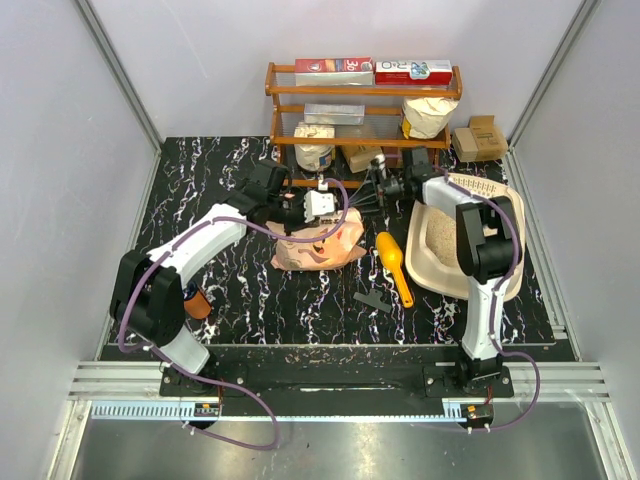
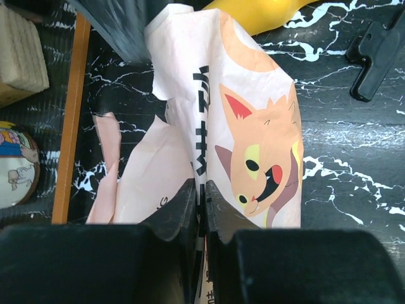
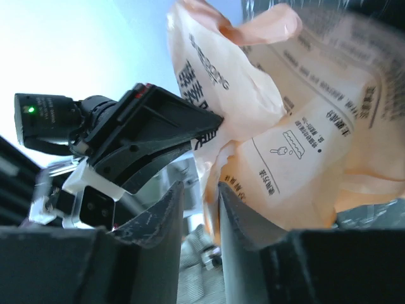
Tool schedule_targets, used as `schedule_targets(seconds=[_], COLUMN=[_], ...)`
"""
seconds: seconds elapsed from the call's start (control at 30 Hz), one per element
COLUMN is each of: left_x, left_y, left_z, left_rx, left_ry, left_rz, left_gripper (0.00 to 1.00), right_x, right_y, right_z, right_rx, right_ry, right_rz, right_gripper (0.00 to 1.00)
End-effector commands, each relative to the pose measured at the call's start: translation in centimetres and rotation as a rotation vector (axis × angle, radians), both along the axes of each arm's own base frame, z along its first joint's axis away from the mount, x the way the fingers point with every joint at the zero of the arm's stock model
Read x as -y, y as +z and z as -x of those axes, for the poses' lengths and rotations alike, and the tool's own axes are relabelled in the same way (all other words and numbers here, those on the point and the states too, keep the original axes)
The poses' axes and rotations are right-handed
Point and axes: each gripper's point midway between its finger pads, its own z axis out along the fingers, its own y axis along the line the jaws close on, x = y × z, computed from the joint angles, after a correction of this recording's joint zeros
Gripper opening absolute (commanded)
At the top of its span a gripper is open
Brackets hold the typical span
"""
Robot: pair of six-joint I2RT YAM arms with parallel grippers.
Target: Fill the litter box with clean litter
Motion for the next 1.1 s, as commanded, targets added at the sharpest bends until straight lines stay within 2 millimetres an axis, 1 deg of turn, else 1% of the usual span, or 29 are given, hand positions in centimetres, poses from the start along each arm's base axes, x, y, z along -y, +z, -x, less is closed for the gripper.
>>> schedule_targets(seconds=[0.0, 0.03, 0.07, 0.1, 0.13, 0.17, 0.2, 0.23, 0.27, 0.3, 0.33, 0.37, 0.4, 0.43, 0.47, 0.67, 0.7, 0.8, 0.93, 1.0, 1.07], left_x=[0.6, 0.7, 0.8, 0.7, 0.9, 0.9, 0.9, 1.0, 1.1, 0.9, 1.0, 1.0, 1.0, 1.0, 1.0, 0.7, 0.7, 0.6, 0.5, 0.3, -0.1], left_y=[3.6, 3.9, 3.9, 3.9, 4.1, 4.1, 3.8, 3.9, 3.9, 3.5, 3.6, 3.6, 3.3, 3.5, 3.4, 3.6, 3.5, 3.6, 3.7, 3.7, 3.8], left_z=[-2.0, -2.0, -1.7, -1.5, -1.3, -1.0, -0.7, -0.6, -0.3, -0.1, 0.1, 0.2, 0.3, 0.3, 0.3, 0.5, 0.5, 0.6, 0.4, 0.1, -0.4], left_rx=[0.016, 0.003, -0.036, -0.058, -0.076, -0.118, -0.145, -0.159, -0.193, -0.214, -0.227, -0.246, -0.261, -0.264, -0.276, -0.302, -0.303, -0.305, -0.302, -0.297, -0.29], left_ry=[0.091, 0.099, 0.122, 0.133, 0.137, 0.161, 0.171, 0.171, 0.185, 0.191, 0.186, 0.197, 0.201, 0.2, 0.204, 0.207, 0.208, 0.202, 0.206, 0.216, 0.23], left_rz=[0.1, 0.118, 0.137, 0.146, 0.165, 0.186, 0.192, 0.213, 0.23, 0.236, 0.25, 0.26, 0.263, 0.273, 0.28, 0.31, 0.31, 0.312, 0.314, 0.313, 0.315], left_gripper=[0.1, 0.1, 0.09, 0.09, 0.09, 0.09, 0.09, 0.09, 0.09, 0.09, 0.09, 0.09, 0.09, 0.09, 0.09, 0.09, 0.09, 0.09, 0.09, 0.09, 0.1], right_x=[3.5, 3.8, 4.0, 4.0, 3.7, 3.6, 3.5, 3.5, 3.0, 2.7, 3.1, 2.2, 2.1, 1.9, 1.4, -0.8, -1.5, -2.3, -2.6, -2.3, -1.9], right_y=[7.3, 8.5, 8.4, 8.5, 9.0, 8.6, 8.4, 8.0, 7.3, 6.9, 5.9, 5.4, 5.1, 4.9, 4.8, 4.3, 4.3, 3.2, 1.7, 0.8, 0.2], right_z=[-3.6, -3.8, -3.9, -3.8, -2.6, -2.2, -1.4, -0.1, 0.6, 1.4, 2.4, 3.0, 3.2, 2.8, 2.9, 1.6, 1.4, 0.8, 0.2, 0.6, 0.9], right_rx=[0.552, 0.607, 0.785, 0.862, 0.921, 1.102, 1.179, 1.25, 1.419, 1.505, 1.582, 1.72, 1.764, 1.82, 1.846, 1.954, 1.974, 1.99, 1.975, 1.934, 1.929], right_ry=[-0.105, -0.115, -0.077, -0.055, -0.014, 0.048, 0.082, 0.119, 0.195, 0.242, 0.287, 0.366, 0.385, 0.384, 0.393, 0.418, 0.417, 0.447, 0.474, 0.512, 0.547], right_rz=[0.019, 0.067, 0.094, 0.114, 0.136, 0.135, 0.137, 0.152, 0.139, 0.137, 0.169, 0.145, 0.154, 0.169, 0.162, 0.138, 0.125, 0.125, 0.122, 0.125, 0.133], right_gripper=[0.4, 0.42, 0.43, 0.44, 0.45, 0.47, 0.48, 0.52, 0.53, 0.54, 0.55, 0.57, 0.58, 0.58, 0.59, 0.59, 0.59, 0.59, 0.58, 0.56, 0.53])
